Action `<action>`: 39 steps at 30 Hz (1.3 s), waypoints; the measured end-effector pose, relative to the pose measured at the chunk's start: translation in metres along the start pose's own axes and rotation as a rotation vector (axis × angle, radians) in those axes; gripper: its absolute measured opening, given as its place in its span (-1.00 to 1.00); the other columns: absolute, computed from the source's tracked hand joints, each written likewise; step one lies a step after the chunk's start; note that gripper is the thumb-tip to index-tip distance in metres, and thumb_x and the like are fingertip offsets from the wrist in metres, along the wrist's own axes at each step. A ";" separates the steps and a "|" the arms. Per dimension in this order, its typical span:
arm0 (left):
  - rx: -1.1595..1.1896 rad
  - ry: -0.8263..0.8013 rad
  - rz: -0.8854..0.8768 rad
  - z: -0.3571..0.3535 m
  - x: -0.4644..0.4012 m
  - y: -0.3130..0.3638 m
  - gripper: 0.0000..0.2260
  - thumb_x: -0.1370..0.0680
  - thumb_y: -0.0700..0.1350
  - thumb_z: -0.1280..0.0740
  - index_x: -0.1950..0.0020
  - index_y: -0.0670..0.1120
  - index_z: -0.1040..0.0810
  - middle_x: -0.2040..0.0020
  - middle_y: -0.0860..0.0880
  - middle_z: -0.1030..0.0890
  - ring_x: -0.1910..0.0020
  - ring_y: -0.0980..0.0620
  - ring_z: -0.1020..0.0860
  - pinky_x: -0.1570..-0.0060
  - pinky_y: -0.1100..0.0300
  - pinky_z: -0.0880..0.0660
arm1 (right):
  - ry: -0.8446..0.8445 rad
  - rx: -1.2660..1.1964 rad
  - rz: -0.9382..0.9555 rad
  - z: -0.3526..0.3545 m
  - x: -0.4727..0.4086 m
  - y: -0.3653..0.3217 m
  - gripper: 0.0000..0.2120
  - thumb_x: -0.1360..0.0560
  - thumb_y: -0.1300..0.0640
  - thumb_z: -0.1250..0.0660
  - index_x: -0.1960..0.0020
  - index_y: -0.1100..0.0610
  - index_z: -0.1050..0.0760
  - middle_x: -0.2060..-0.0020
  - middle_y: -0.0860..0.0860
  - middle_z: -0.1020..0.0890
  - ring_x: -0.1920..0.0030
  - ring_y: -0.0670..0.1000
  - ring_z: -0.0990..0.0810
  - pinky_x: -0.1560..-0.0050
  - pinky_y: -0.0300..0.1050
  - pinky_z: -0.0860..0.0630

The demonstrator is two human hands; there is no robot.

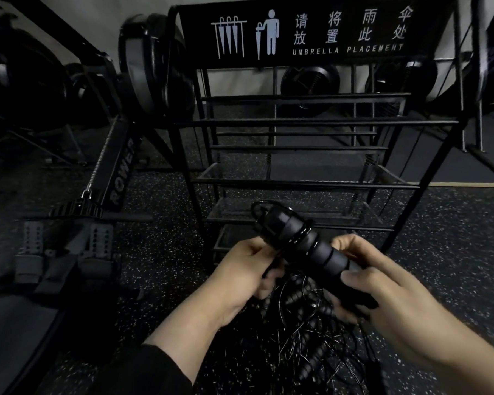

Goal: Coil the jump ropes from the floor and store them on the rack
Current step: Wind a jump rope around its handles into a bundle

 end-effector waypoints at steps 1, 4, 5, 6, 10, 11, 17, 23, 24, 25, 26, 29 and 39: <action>0.000 0.028 -0.001 -0.002 0.000 0.000 -0.65 -0.72 -0.09 -0.16 0.25 0.04 -0.49 0.44 0.03 -0.36 0.49 0.11 -0.21 0.50 0.26 -0.12 | 0.017 0.000 0.000 0.000 -0.001 0.001 -0.71 -0.25 -0.04 -0.39 0.04 -0.04 -0.53 0.27 0.19 -0.51 0.29 0.16 -0.39 0.26 0.01 -0.33; -0.067 0.082 -0.025 -0.007 -0.001 0.002 -0.69 -0.73 -0.05 -0.14 0.18 -0.01 -0.48 0.46 0.06 -0.37 0.52 0.12 -0.24 0.51 0.28 -0.17 | 0.082 0.031 -0.002 0.000 -0.002 0.001 -0.76 -0.39 -0.08 -0.47 -0.01 -0.07 -0.54 0.23 0.19 -0.53 0.28 0.16 -0.41 0.22 0.05 -0.36; -0.135 0.100 -0.046 -0.007 -0.001 0.003 -0.68 -0.73 -0.05 -0.15 0.18 -0.01 -0.51 0.48 0.11 -0.40 0.55 0.16 -0.28 0.51 0.28 -0.20 | 0.113 0.039 0.004 0.000 -0.003 0.001 -0.77 -0.46 -0.10 -0.51 -0.02 -0.08 -0.54 0.23 0.16 -0.54 0.29 0.14 -0.42 0.23 0.04 -0.38; -0.221 0.109 -0.070 -0.006 -0.002 0.003 -0.69 -0.73 -0.05 -0.15 0.16 -0.03 -0.54 0.49 0.15 -0.44 0.54 0.20 -0.34 0.48 0.26 -0.26 | 0.151 0.054 0.014 0.000 -0.004 0.001 -0.77 -0.47 -0.15 -0.48 -0.03 -0.10 -0.54 0.25 0.13 -0.54 0.31 0.12 -0.44 0.25 0.02 -0.39; -0.568 0.070 -0.139 -0.010 0.000 0.007 -0.82 -0.64 -0.11 -0.21 0.10 -0.12 -0.52 0.30 0.01 -0.59 0.30 -0.05 -0.54 0.23 -0.01 -0.45 | 0.293 0.266 0.067 0.005 -0.008 -0.001 -0.81 -0.42 -0.16 -0.36 -0.01 -0.20 -0.49 0.31 -0.08 -0.56 0.35 -0.04 -0.47 0.27 -0.11 -0.42; -0.658 0.071 -0.137 -0.011 0.001 0.006 -0.84 -0.62 -0.11 -0.24 0.12 -0.12 -0.50 0.28 -0.03 -0.59 0.27 -0.06 -0.55 0.22 0.02 -0.45 | 0.303 0.350 0.075 0.005 -0.010 0.000 -0.83 -0.48 -0.12 -0.37 -0.04 -0.19 -0.46 0.31 -0.14 -0.58 0.36 -0.11 -0.48 0.27 -0.20 -0.43; -1.077 0.117 -0.243 -0.010 0.005 0.010 -0.75 -0.56 -0.02 -0.29 0.27 -0.12 -0.44 0.40 -0.01 -0.48 0.37 -0.01 -0.47 0.35 0.05 -0.34 | 0.318 0.815 0.015 0.005 -0.019 0.017 -0.74 -0.53 -0.02 -0.46 -0.05 -0.26 -0.40 0.05 -0.18 -0.58 0.14 -0.30 -0.55 0.26 -0.38 -0.40; -1.257 -0.027 -0.294 -0.008 0.011 0.019 -0.83 -0.57 0.01 -0.27 0.04 -0.02 -0.62 0.19 0.04 -0.62 0.18 0.02 -0.58 0.13 0.00 -0.57 | 0.266 0.977 -0.055 0.016 -0.023 0.019 -0.77 -0.53 -0.02 -0.47 -0.05 -0.29 -0.48 0.03 -0.19 -0.49 0.14 -0.16 -0.53 0.31 -0.31 -0.37; -1.275 -0.065 -0.310 -0.008 0.012 0.020 -0.83 -0.59 0.01 -0.27 -0.01 -0.01 -0.62 0.13 0.05 -0.63 0.12 0.03 -0.58 0.08 0.00 -0.57 | 0.234 0.987 -0.058 0.016 -0.023 0.019 -0.76 -0.53 0.00 -0.48 -0.04 -0.29 -0.50 0.02 -0.20 -0.49 0.14 -0.16 -0.53 0.31 -0.31 -0.39; -1.284 -0.101 -0.328 -0.008 0.013 0.022 -0.83 -0.60 0.01 -0.28 -0.05 0.00 -0.63 0.08 0.06 -0.63 0.09 0.05 -0.57 0.04 0.01 -0.56 | 0.194 1.001 -0.065 0.015 -0.024 0.020 -0.75 -0.52 0.02 -0.49 -0.03 -0.30 -0.51 0.00 -0.21 -0.48 0.13 -0.17 -0.54 0.29 -0.32 -0.42; -1.282 -0.135 -0.345 -0.007 0.014 0.024 -0.84 -0.62 0.00 -0.29 -0.08 0.01 -0.64 0.05 0.08 -0.63 0.09 0.09 -0.54 0.02 0.06 -0.54 | 0.149 1.026 -0.065 0.014 -0.025 0.021 -0.73 -0.51 0.02 -0.50 -0.02 -0.32 -0.50 -0.02 -0.24 -0.47 0.09 -0.19 -0.53 0.24 -0.34 -0.43; -1.224 -0.236 -0.360 -0.002 0.015 0.030 -0.87 -0.60 0.02 -0.39 -0.09 0.04 -0.68 0.06 0.17 -0.57 0.13 0.24 -0.47 0.08 0.34 -0.41 | -0.022 1.133 -0.055 0.008 -0.027 0.026 -0.68 -0.47 -0.06 -0.52 -0.04 -0.41 -0.48 -0.06 -0.36 -0.40 -0.07 -0.27 -0.45 0.05 -0.45 -0.37; -0.784 -0.397 -0.181 0.011 0.020 0.032 -0.84 -0.41 -0.02 -0.60 0.14 -0.01 -0.67 0.19 0.07 -0.63 0.19 0.18 -0.56 0.04 0.12 -0.54 | -0.368 0.861 -0.067 -0.016 -0.010 0.017 -0.77 -0.42 -0.10 -0.56 -0.01 -0.33 -0.62 -0.10 -0.26 -0.47 -0.04 -0.18 -0.57 0.01 -0.30 -0.49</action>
Point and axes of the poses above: each hand's wrist, its own x-axis away from the middle knuckle, its own z-axis out of the back of the hand, y = z × x, the point moved 5 cm from there along -x, towards the middle knuckle
